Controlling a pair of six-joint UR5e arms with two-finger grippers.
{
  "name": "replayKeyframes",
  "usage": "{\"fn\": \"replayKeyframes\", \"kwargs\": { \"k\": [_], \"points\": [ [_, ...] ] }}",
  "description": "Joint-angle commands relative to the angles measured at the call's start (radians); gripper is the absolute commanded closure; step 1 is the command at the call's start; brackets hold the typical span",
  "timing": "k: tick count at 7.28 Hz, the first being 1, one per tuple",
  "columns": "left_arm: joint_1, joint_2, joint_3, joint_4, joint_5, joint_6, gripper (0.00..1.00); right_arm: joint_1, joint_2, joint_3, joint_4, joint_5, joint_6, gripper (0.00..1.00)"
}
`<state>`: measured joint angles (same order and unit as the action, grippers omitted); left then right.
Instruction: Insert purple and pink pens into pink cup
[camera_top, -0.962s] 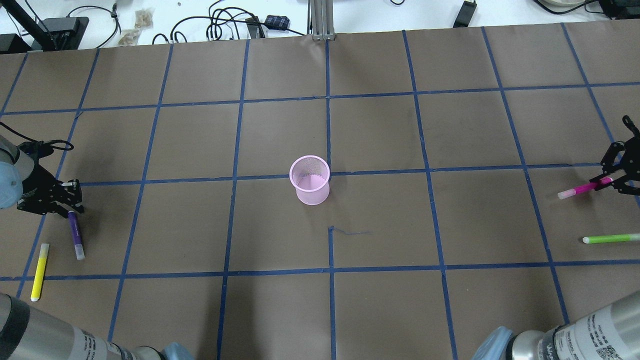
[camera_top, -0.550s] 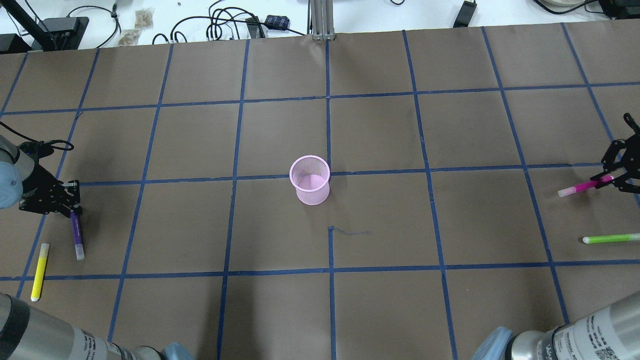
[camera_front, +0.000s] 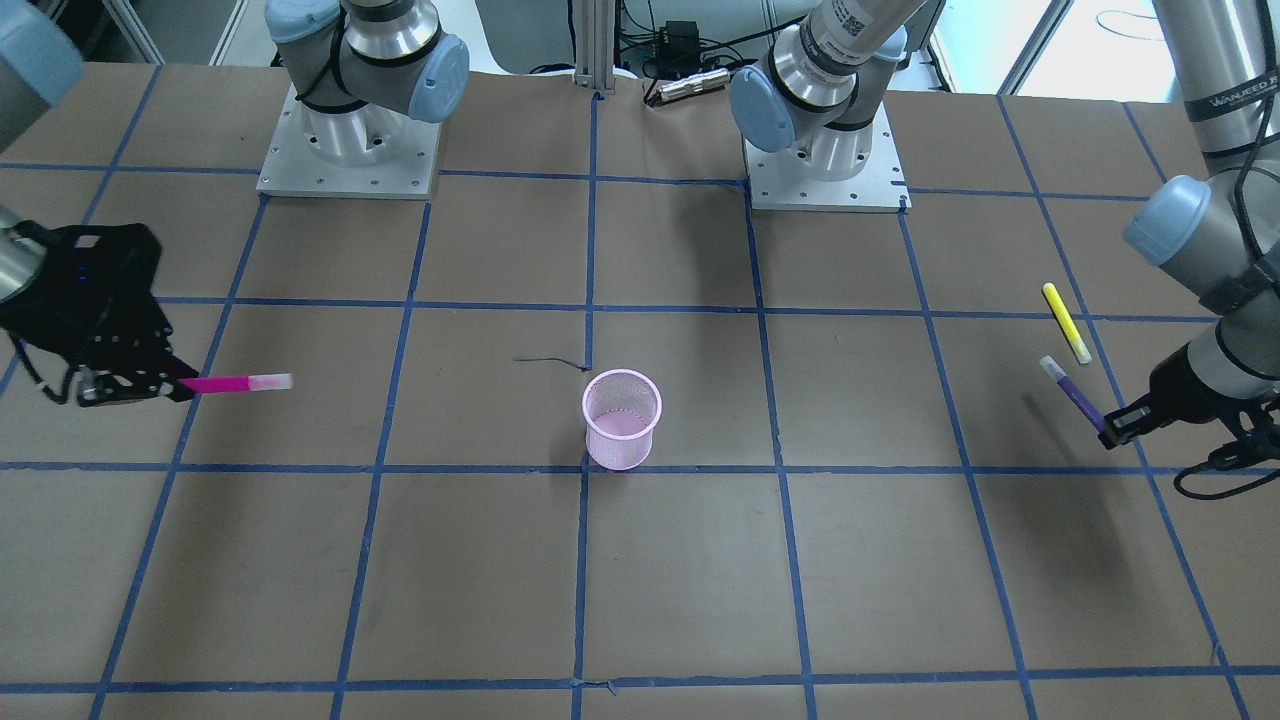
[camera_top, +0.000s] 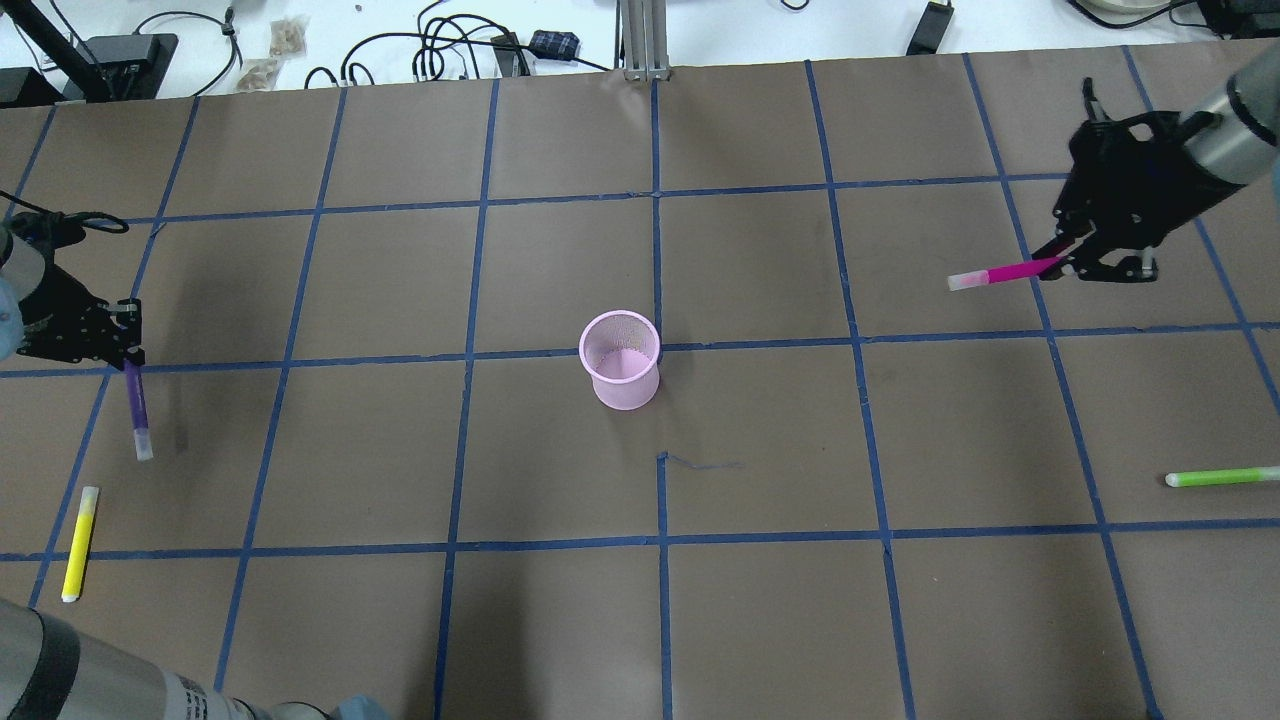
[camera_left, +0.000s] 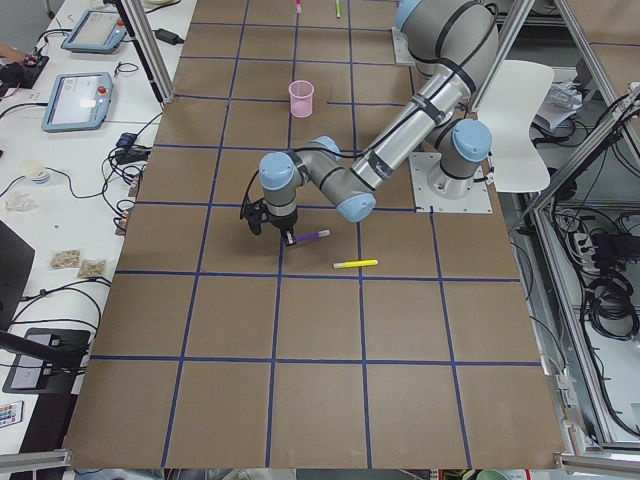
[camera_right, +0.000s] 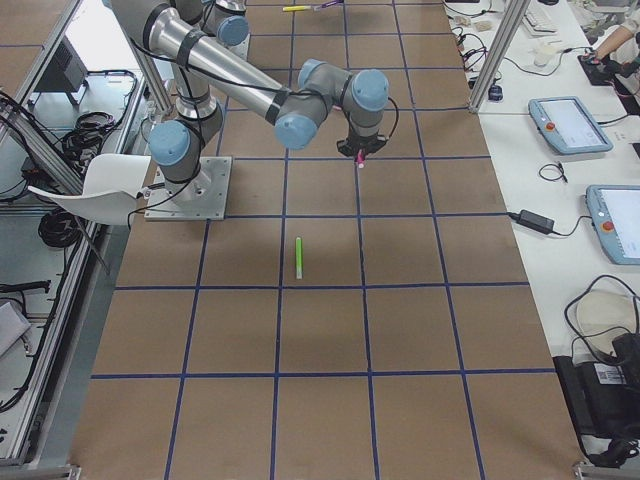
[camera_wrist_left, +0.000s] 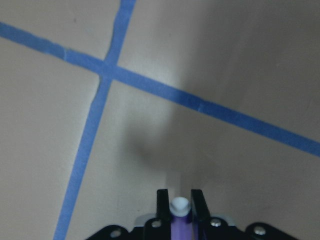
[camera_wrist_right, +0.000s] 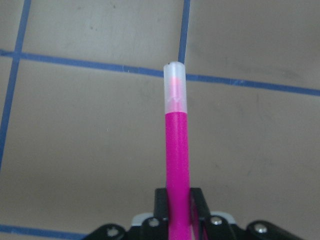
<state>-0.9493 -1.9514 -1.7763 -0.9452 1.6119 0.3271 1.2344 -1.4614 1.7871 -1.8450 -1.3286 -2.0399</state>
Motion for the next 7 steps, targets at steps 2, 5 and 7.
{"fn": "replayKeyframes", "kwargs": {
  "k": [2,5,7],
  "points": [
    [-0.088,0.031,0.032,-0.001,-0.003,-0.03,1.0,0.354,-0.03,-0.037,-0.034,-0.064,0.385,0.98],
    [-0.094,0.04,0.035,-0.012,-0.015,-0.023,1.0,0.593,0.07,-0.124,-0.11,-0.232,0.708,0.98],
    [-0.097,0.034,0.035,-0.012,-0.017,-0.026,1.0,0.747,0.134,-0.175,-0.132,-0.458,0.774,0.96]
  ]
}}
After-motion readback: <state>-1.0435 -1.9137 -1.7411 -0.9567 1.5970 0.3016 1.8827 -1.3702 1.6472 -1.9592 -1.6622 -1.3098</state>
